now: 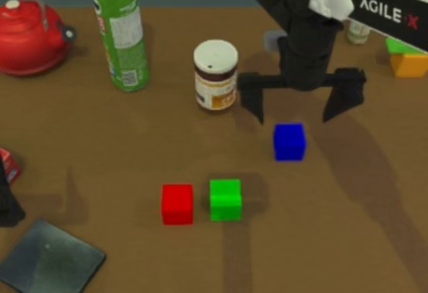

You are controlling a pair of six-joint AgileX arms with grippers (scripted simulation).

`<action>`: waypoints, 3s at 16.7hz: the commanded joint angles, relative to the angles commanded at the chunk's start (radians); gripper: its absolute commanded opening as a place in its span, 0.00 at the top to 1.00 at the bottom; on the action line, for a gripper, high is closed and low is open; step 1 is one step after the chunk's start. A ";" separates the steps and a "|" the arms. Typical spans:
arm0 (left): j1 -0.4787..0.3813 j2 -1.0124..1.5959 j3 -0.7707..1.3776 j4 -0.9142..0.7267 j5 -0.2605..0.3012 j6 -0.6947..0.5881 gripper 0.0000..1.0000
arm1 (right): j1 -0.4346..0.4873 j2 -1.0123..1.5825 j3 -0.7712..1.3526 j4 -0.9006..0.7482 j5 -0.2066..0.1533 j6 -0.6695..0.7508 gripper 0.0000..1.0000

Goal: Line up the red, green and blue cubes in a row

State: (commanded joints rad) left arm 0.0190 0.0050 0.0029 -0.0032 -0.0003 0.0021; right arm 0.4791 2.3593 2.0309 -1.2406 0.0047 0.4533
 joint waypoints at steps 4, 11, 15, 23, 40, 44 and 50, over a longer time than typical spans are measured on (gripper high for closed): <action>0.001 -0.005 -0.003 0.003 0.000 -0.002 0.00 | 0.001 0.004 0.005 -0.002 0.000 0.001 0.00; 0.001 -0.005 -0.003 0.003 0.000 -0.002 0.00 | 0.000 0.049 -0.104 0.157 0.001 0.001 0.00; 0.001 -0.005 -0.003 0.003 0.000 -0.002 0.00 | 0.002 0.084 -0.174 0.258 0.001 0.003 0.00; 0.001 -0.005 -0.003 0.003 0.000 -0.002 0.00 | 0.002 0.085 -0.175 0.258 0.001 0.003 0.38; 0.001 -0.005 -0.003 0.003 0.000 -0.002 0.00 | -0.001 0.075 -0.174 0.255 0.005 0.002 1.00; 0.001 -0.005 -0.003 0.003 0.000 -0.002 0.00 | 0.003 0.054 -0.116 0.178 0.005 0.002 1.00; 0.001 -0.005 -0.003 0.003 0.000 -0.002 0.00 | 0.008 0.003 -0.019 0.028 0.004 0.000 1.00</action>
State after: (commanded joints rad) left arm 0.0200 0.0000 0.0000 0.0000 0.0000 0.0000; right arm 0.4871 2.3628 2.0122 -1.2128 0.0084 0.4536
